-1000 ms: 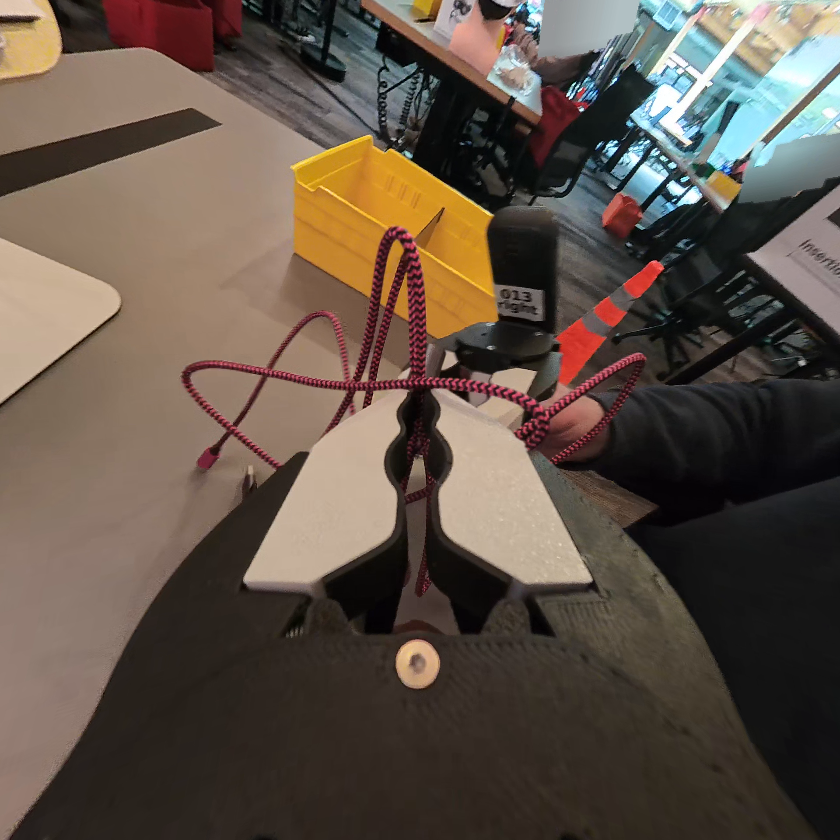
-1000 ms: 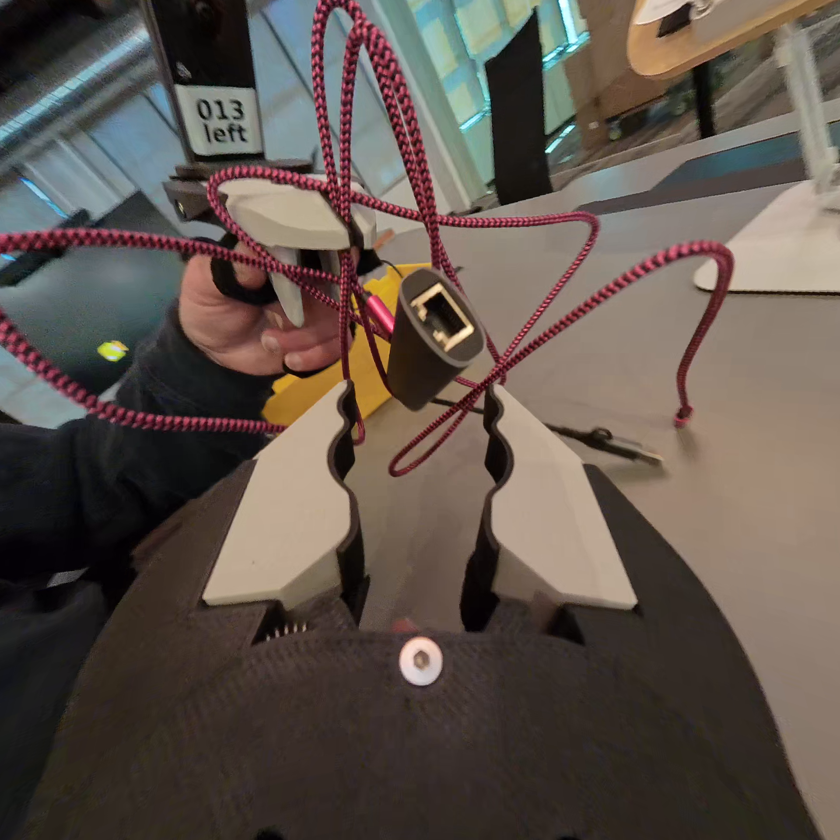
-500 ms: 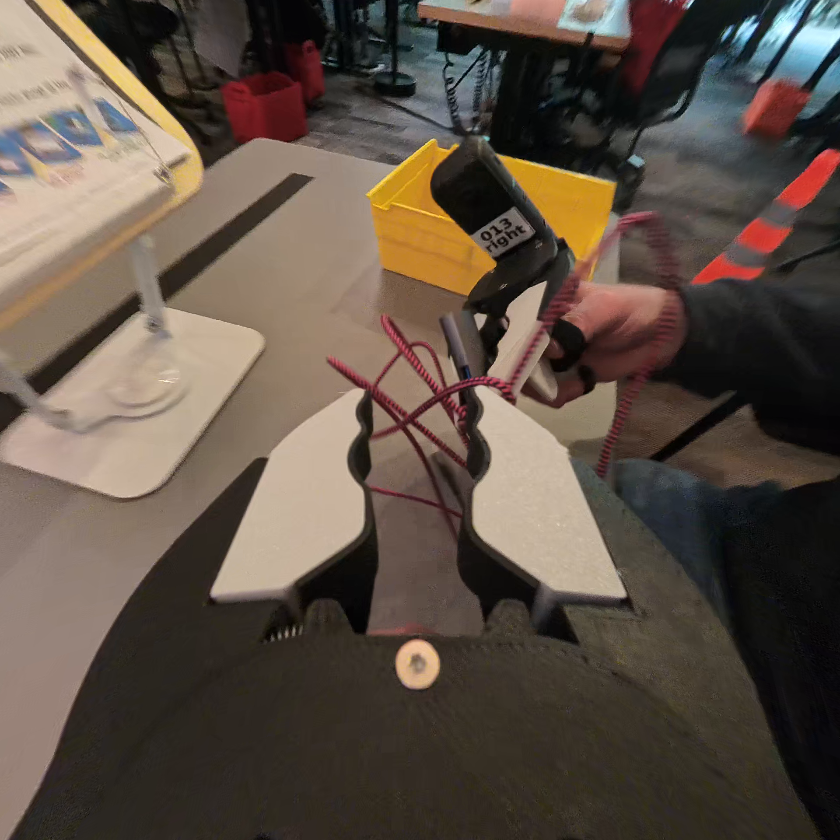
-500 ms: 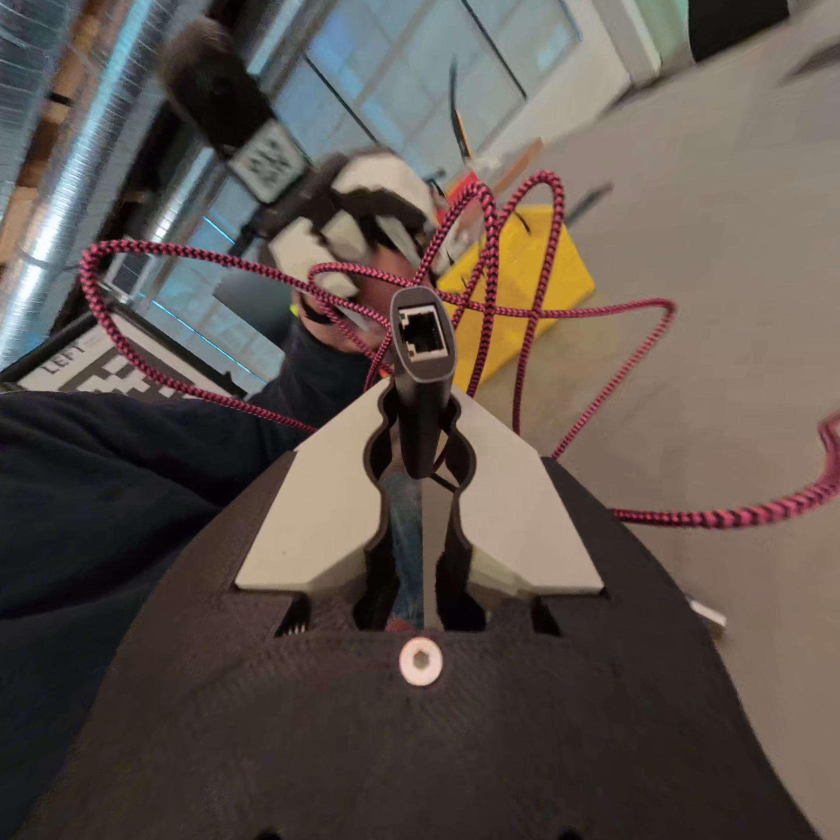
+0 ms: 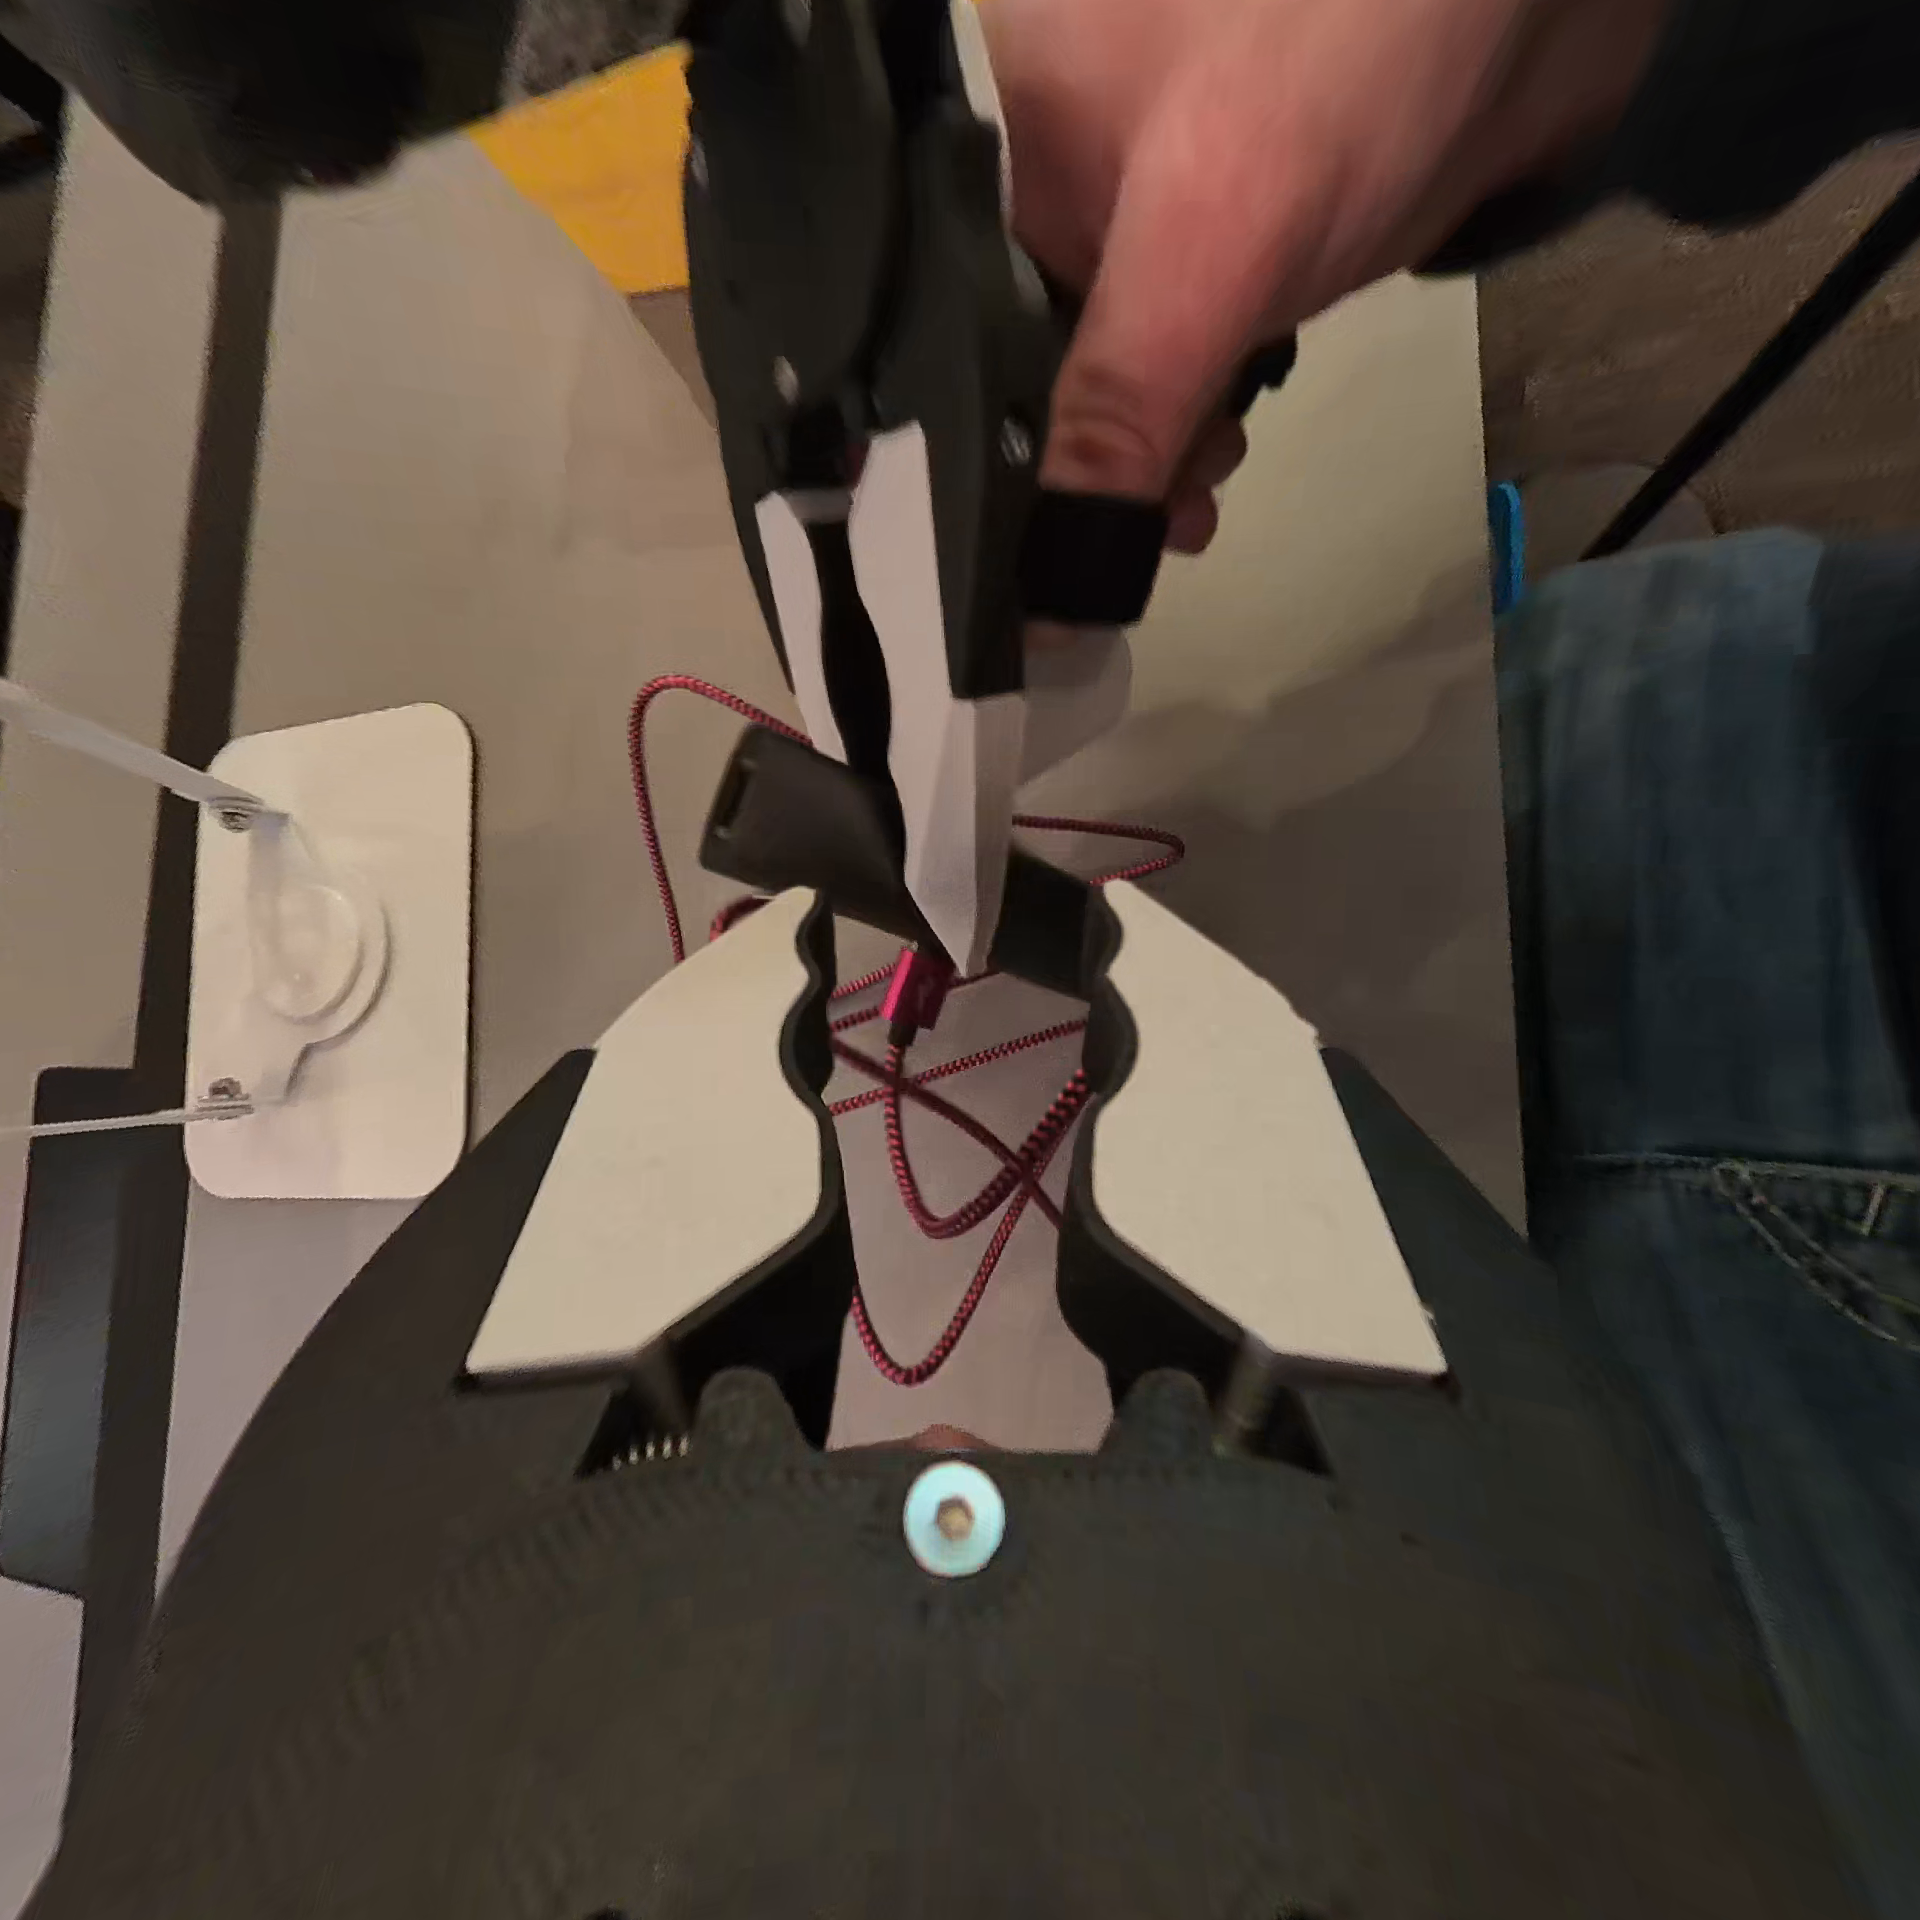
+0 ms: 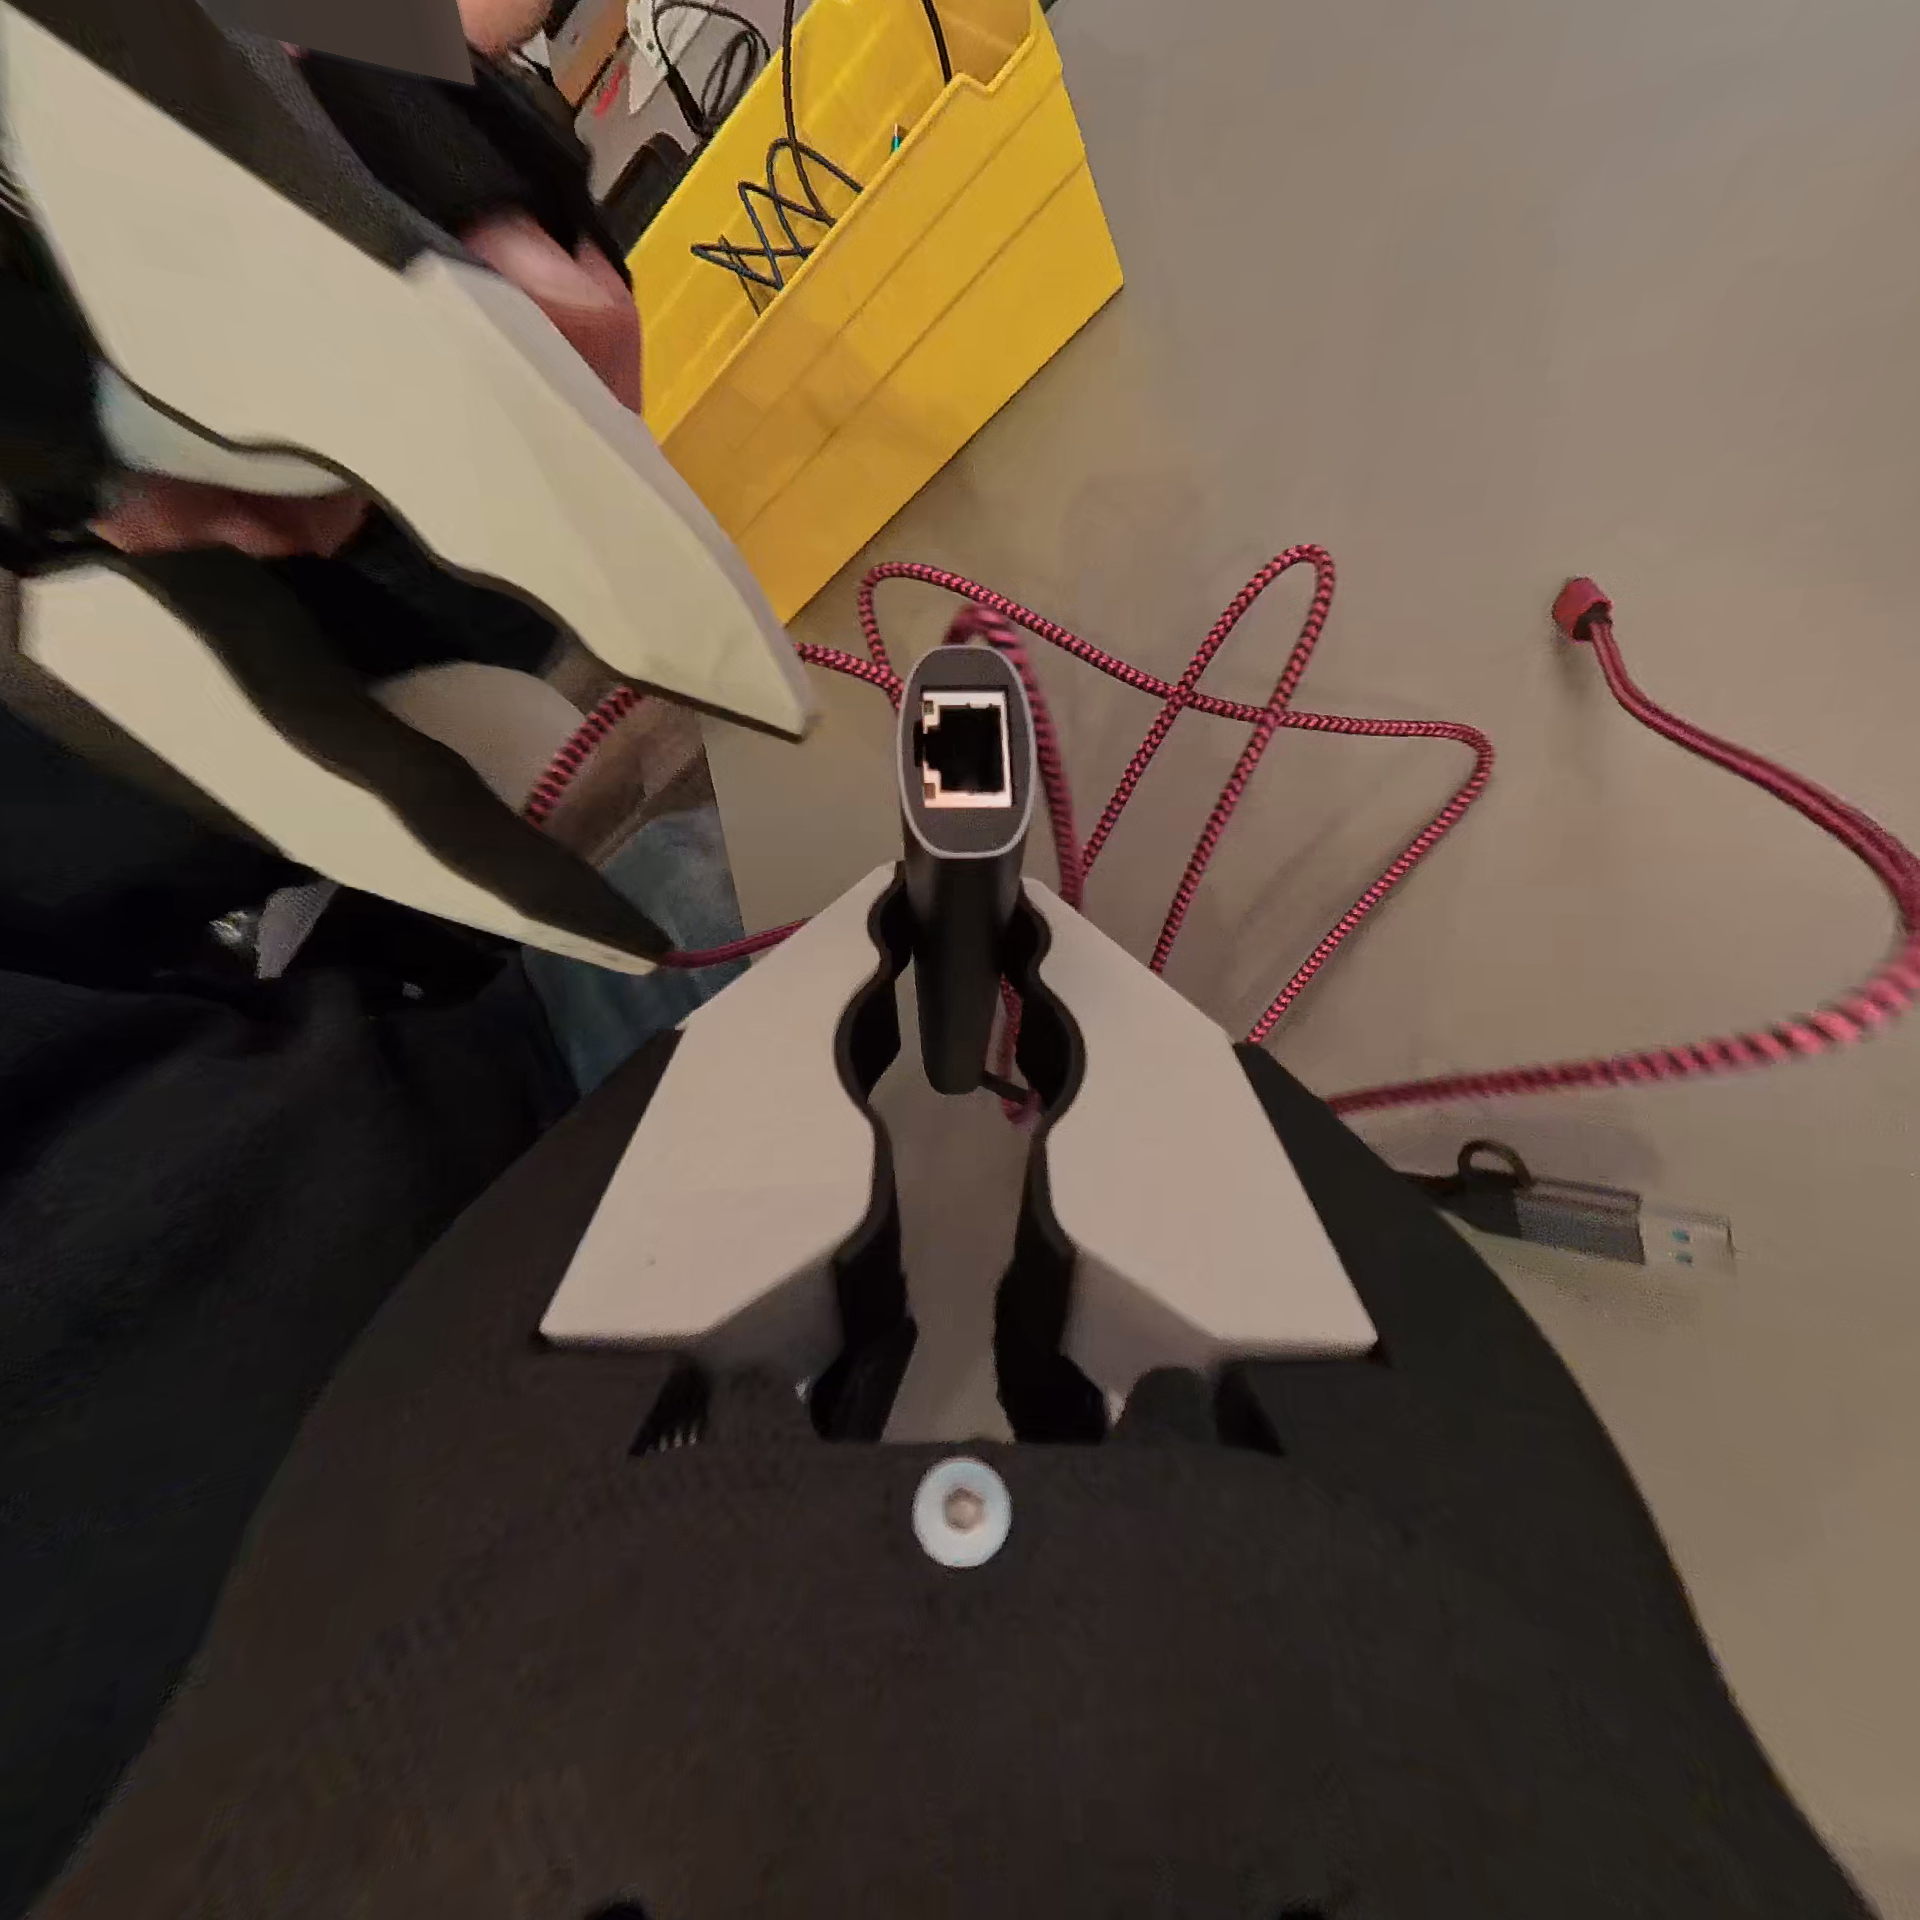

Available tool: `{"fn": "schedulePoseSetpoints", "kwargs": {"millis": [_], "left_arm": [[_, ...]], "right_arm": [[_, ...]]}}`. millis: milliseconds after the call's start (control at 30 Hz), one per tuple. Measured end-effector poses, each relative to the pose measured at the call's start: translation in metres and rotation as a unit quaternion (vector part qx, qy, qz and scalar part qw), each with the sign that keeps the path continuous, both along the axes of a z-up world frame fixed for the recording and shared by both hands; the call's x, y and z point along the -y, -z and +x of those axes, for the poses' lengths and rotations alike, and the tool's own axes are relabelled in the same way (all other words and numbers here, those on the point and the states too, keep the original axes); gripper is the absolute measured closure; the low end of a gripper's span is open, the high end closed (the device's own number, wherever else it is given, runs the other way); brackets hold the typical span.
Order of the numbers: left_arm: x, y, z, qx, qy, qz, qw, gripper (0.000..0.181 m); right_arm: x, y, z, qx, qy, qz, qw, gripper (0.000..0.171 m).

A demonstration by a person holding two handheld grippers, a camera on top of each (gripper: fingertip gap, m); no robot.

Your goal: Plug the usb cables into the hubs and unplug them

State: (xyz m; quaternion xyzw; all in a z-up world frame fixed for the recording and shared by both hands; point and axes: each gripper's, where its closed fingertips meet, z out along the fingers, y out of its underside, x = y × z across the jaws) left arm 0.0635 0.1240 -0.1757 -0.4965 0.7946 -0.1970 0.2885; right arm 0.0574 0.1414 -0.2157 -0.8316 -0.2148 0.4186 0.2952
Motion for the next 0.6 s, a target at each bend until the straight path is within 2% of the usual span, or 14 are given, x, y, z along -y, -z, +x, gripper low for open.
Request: {"fn": "schedulePoseSetpoints", "kwargs": {"millis": [100,233,333,500,600], "left_arm": [[0.001,0.016,-0.002,-0.006,0.023,-0.013,1.000,0.133],[-0.003,0.037,-0.005,-0.009,0.041,0.014,0.999,0.132],[-0.004,0.042,-0.005,-0.008,0.054,0.021,0.998,0.134],[0.007,0.028,0.001,0.044,0.089,0.024,0.995,0.129],[0.007,0.039,-0.001,0.022,0.099,0.037,0.994,0.129]], "right_arm": [[0.001,-0.006,0.005,-0.064,0.005,-0.015,0.998,0.156],[0.005,-0.005,0.012,-0.133,-0.005,-0.053,0.990,0.156],[0.013,0.001,0.012,-0.153,-0.032,-0.082,0.984,0.156],[0.025,0.007,0.004,-0.146,-0.080,-0.113,0.980,0.156],[0.027,0.006,-0.003,-0.146,-0.100,-0.116,0.977,0.155]]}}
